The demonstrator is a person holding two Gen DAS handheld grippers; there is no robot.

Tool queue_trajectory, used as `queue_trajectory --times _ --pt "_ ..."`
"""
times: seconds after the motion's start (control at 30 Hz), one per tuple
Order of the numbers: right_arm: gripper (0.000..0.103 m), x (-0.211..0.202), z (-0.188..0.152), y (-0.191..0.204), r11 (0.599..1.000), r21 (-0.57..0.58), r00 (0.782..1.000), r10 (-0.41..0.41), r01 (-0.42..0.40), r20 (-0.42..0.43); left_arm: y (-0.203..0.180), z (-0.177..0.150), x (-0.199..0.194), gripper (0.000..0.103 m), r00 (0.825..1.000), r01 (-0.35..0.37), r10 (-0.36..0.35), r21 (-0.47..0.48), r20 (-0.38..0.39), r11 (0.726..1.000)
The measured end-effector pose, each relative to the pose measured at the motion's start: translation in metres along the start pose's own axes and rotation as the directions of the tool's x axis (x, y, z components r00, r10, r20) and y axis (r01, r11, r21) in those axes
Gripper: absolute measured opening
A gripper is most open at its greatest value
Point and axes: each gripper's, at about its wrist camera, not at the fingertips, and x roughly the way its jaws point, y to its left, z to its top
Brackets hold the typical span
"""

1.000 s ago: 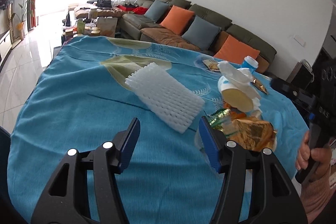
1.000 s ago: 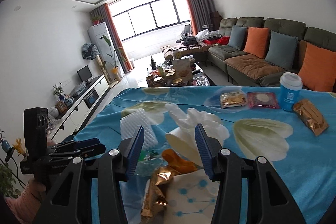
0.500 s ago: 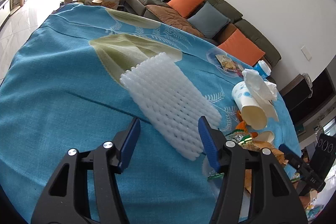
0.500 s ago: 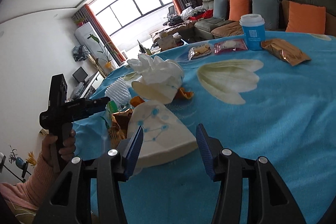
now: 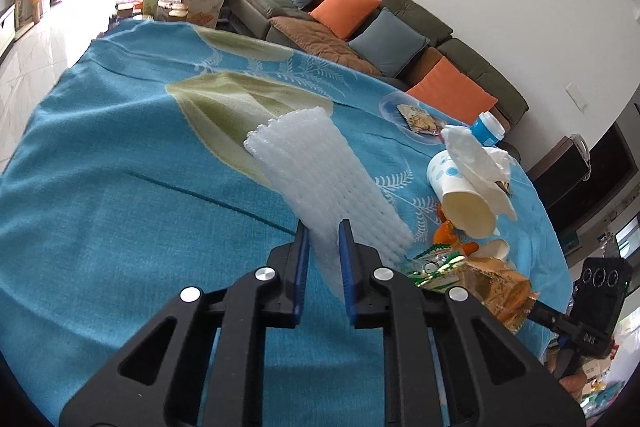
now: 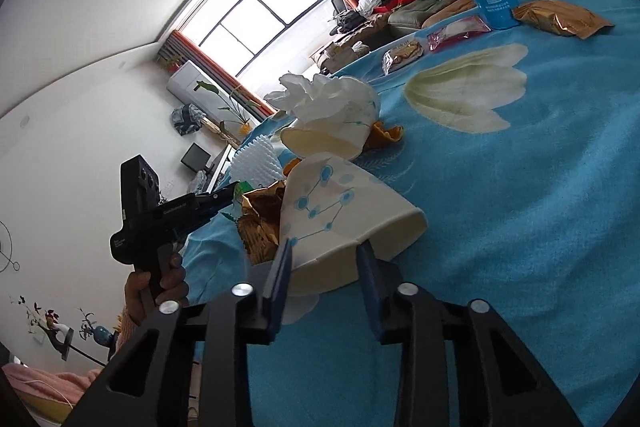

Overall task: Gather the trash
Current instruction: 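Grasp a white foam net with the left tool while the right tool grasps the paper cup, then carry foam net and paper cup to the teal bin and release both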

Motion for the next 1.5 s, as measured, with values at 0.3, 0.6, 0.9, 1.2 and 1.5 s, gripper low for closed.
queue_trajectory --times 0.3,0.6,0.9,1.2,1.5 --pt "0.003 -0.020 0.007 0.017 0.997 -0.067 0.997 -0.041 0.046 0.070 -0.006 -0.018 -0.051 0.014 0.996 -0.027 0.020 0.068 0.092 0.997" --pt "0.007 -0.012 0.022 0.023 0.990 -0.097 0.994 -0.100 0.105 0.050 0.007 -0.035 -0.105 0.014 0.983 -0.050 0.037 0.070 0.182 0.996" --pt "0.005 -0.010 0.023 0.027 0.982 -0.123 0.987 -0.134 0.144 0.086 0.027 -0.054 -0.135 0.014 0.979 -0.073 0.063 0.044 0.196 0.996" --pt "0.005 -0.016 0.034 0.071 0.969 -0.241 0.991 -0.027 0.058 0.129 0.038 -0.070 -0.177 0.014 0.962 -0.105 0.096 0.023 0.257 0.994" --pt "0.005 0.059 0.027 0.140 0.912 -0.378 0.987 0.150 -0.160 -0.056 0.054 -0.091 -0.220 0.014 0.935 -0.156 0.158 -0.032 0.316 0.987"
